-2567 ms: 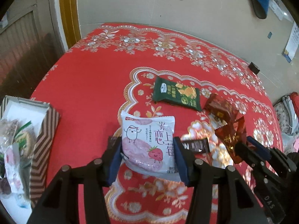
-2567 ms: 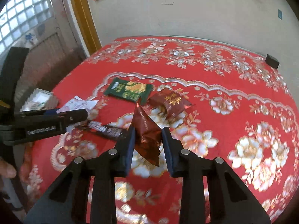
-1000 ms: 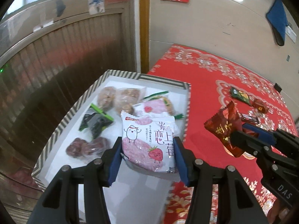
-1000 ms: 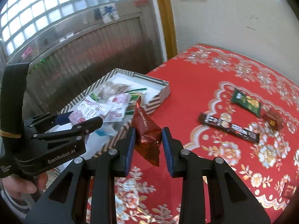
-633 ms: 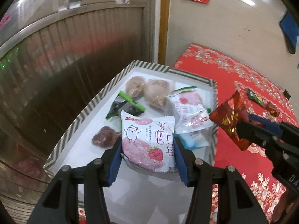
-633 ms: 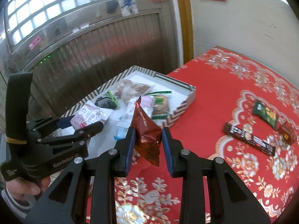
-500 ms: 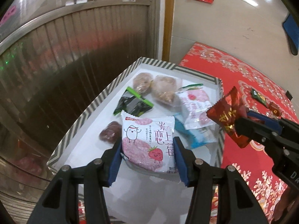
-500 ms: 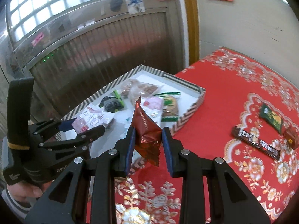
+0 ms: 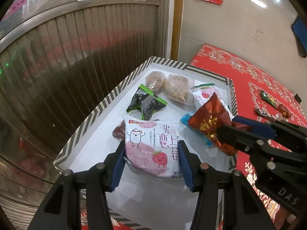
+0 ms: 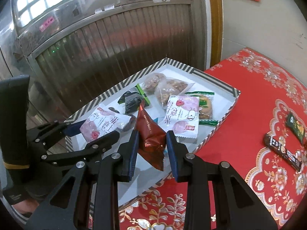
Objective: Organize snacks
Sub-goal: 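Carry both held packs over the white tray, then open both tools to drop the cake pack and candy pack into the tray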
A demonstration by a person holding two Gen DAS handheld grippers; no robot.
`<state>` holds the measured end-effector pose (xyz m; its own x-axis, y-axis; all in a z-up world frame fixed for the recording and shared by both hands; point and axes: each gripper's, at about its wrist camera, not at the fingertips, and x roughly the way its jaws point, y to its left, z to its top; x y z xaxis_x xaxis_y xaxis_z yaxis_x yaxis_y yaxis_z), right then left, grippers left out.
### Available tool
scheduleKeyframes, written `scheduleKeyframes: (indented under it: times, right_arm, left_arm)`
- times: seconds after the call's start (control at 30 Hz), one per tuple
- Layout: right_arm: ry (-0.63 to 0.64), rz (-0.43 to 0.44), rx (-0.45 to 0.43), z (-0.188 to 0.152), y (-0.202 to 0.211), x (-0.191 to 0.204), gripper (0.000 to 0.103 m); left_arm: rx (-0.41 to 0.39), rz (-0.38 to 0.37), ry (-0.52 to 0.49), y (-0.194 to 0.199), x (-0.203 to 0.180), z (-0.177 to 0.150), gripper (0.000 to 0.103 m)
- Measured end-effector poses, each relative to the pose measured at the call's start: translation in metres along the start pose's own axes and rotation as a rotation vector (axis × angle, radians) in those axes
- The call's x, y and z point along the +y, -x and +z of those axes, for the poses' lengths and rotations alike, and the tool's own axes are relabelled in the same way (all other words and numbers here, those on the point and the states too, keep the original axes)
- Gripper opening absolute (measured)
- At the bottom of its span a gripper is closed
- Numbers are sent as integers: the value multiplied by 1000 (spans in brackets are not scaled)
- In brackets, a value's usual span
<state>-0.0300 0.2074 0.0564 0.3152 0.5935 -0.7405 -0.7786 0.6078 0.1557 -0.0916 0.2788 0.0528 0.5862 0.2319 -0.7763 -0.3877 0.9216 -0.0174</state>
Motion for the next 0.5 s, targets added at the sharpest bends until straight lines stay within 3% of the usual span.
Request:
scheduleKeyframes:
  times: [0.5]
  right_arm:
    - [-21, 43, 79, -11, -32, 3, 28]
  left_arm:
    - [32, 32, 10, -8, 10, -10, 55]
